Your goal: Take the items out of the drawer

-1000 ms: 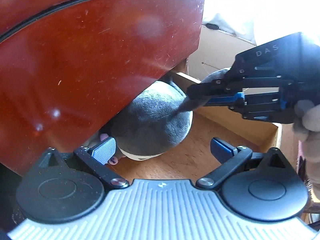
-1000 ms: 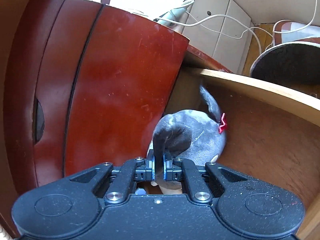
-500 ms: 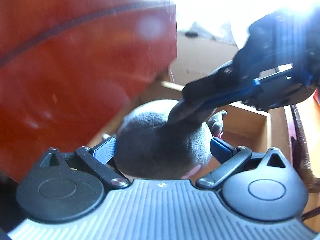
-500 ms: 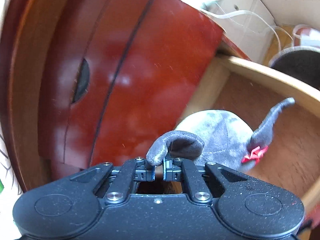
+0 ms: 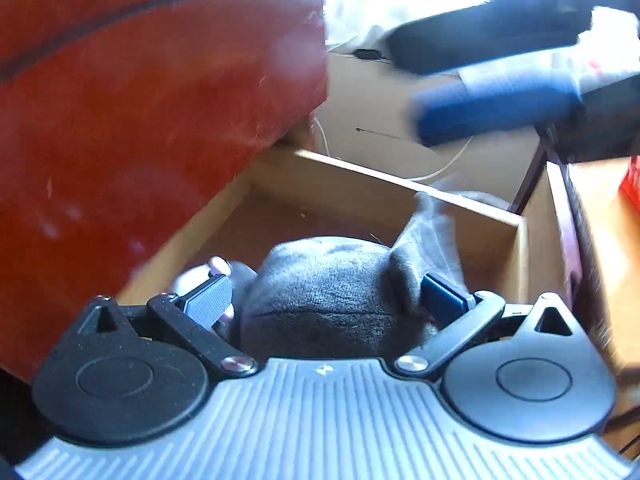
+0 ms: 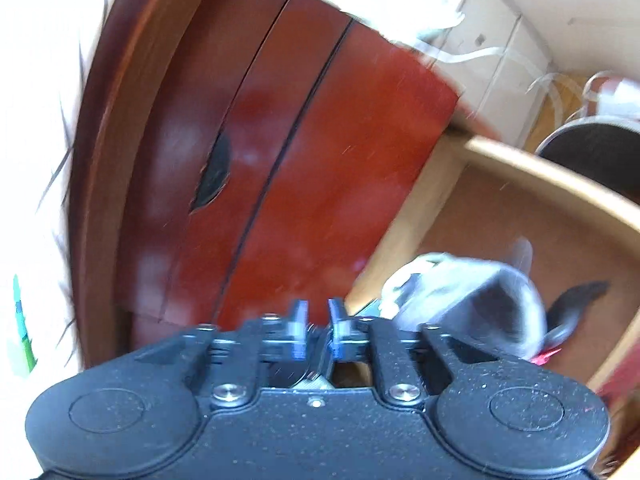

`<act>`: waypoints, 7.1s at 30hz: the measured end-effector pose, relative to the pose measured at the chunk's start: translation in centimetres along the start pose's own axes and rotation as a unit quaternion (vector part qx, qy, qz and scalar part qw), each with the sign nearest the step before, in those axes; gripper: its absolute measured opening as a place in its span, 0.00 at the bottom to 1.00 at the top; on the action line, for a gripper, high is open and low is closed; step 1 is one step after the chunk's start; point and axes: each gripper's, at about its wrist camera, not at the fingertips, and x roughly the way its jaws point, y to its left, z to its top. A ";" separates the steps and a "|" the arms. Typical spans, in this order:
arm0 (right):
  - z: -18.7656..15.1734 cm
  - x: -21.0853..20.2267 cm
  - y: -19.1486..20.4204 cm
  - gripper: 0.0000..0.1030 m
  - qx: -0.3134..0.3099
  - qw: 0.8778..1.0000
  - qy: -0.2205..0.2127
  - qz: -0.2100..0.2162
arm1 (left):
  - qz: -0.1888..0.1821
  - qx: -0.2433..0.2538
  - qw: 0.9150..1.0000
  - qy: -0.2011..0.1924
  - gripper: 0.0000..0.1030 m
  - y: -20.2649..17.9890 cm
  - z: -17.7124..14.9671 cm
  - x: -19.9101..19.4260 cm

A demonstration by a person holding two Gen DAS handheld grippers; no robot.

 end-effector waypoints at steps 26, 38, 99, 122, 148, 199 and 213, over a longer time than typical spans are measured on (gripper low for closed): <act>1.9 11.6 -8.4 1.00 0.075 0.973 0.168 -0.139 | -0.114 -0.206 0.968 0.088 1.00 8.4 -2.5 3.0; 2.1 13.5 -8.7 1.00 0.058 0.970 0.188 -0.145 | -0.120 -0.245 0.957 0.096 1.00 8.8 -2.7 5.1; 2.1 -0.9 9.8 1.00 -0.079 0.939 0.246 -0.226 | -0.227 -0.216 0.947 -0.064 1.00 -1.4 -0.3 -8.5; -8.7 -22.5 31.2 1.00 -0.192 0.973 0.006 -0.127 | -0.188 -0.077 0.912 -0.356 1.00 -9.1 0.5 -37.2; 1.9 -2.0 36.7 1.00 -0.277 0.960 -0.009 -0.043 | -0.009 -0.168 0.939 -0.300 1.00 6.1 12.7 -31.3; -1.0 -12.0 34.8 0.76 -0.306 0.950 0.003 -0.068 | 0.148 -0.110 0.968 -0.171 1.00 -6.4 12.9 -32.3; -5.3 -13.3 26.1 0.81 -0.309 0.932 0.106 -0.159 | 0.020 -0.038 0.998 -0.046 1.00 -12.9 7.4 -25.7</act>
